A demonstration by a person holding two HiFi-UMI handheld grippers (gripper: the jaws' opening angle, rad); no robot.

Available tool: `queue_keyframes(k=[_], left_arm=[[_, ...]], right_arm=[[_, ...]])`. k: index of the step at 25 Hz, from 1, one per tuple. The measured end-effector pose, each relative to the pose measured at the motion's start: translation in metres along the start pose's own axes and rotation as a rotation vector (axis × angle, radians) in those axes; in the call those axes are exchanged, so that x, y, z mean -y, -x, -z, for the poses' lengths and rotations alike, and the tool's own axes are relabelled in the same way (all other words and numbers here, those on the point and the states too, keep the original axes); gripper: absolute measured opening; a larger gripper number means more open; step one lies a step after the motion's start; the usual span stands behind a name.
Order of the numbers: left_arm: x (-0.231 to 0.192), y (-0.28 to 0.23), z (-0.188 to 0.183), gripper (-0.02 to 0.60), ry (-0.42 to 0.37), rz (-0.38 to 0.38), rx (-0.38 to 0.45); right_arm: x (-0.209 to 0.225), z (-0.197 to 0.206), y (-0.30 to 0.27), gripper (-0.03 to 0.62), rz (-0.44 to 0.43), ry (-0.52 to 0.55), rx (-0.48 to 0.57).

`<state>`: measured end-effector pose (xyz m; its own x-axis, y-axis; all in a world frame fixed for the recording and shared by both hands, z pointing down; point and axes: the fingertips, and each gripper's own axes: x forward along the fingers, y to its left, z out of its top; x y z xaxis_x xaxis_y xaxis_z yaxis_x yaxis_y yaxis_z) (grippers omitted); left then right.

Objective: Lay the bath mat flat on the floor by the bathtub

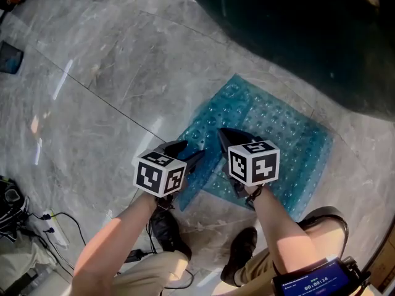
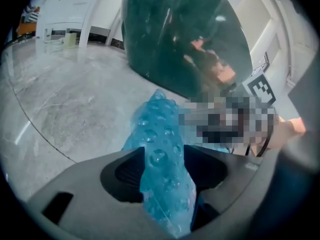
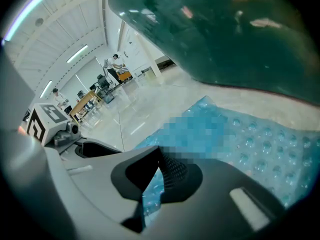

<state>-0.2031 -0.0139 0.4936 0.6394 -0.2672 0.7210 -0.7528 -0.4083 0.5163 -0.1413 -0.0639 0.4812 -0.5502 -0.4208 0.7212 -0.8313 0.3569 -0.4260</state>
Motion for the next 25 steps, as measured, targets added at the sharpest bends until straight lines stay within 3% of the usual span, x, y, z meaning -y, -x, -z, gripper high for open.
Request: queue_keyframes(k=[3, 5, 8, 10, 12, 15, 16, 18, 21, 22, 25], left_arm=[[-0.002, -0.013, 0.006, 0.298, 0.025, -0.035, -0.015], [-0.007, -0.016, 0.007, 0.302, 0.044, -0.075, -0.013], [-0.008, -0.015, 0.003, 0.293, 0.109, -0.068, -0.007], [-0.005, -0.013, 0.001, 0.203, 0.128, -0.047, -0.020], [-0.005, -0.015, 0.003, 0.067, 0.125, -0.044, -0.041], [-0.001, -0.022, 0.007, 0.009, 0.098, -0.073, -0.061], [-0.002, -0.024, 0.007, 0.021, 0.068, -0.099, -0.061], [-0.004, -0.026, 0.005, 0.140, 0.040, -0.109, -0.054], [0.010, -0.034, 0.011, 0.302, 0.141, 0.008, -0.075], [0.017, -0.038, 0.014, 0.330, 0.147, 0.032, -0.088], [0.033, -0.048, 0.025, 0.351, 0.061, 0.052, -0.121]], right_arm=[[0.002, 0.005, 0.001, 0.009, 0.004, 0.010, -0.008], [0.005, 0.007, 0.002, 0.009, 0.010, 0.001, -0.008], [0.007, 0.005, 0.002, 0.009, 0.010, -0.016, -0.001], [0.007, 0.004, 0.003, 0.009, 0.008, -0.017, 0.003], [0.006, 0.003, 0.004, 0.009, 0.004, -0.014, 0.007], [0.005, 0.001, 0.006, 0.009, 0.003, -0.014, 0.015], [0.006, 0.000, 0.007, 0.009, 0.004, -0.017, 0.019], [0.008, -0.002, 0.008, 0.009, 0.004, -0.026, 0.027], [0.012, 0.000, 0.010, 0.009, 0.004, -0.044, 0.029], [0.014, 0.001, 0.011, 0.009, 0.010, -0.044, 0.028], [0.029, 0.009, 0.010, 0.009, 0.058, -0.043, 0.012]])
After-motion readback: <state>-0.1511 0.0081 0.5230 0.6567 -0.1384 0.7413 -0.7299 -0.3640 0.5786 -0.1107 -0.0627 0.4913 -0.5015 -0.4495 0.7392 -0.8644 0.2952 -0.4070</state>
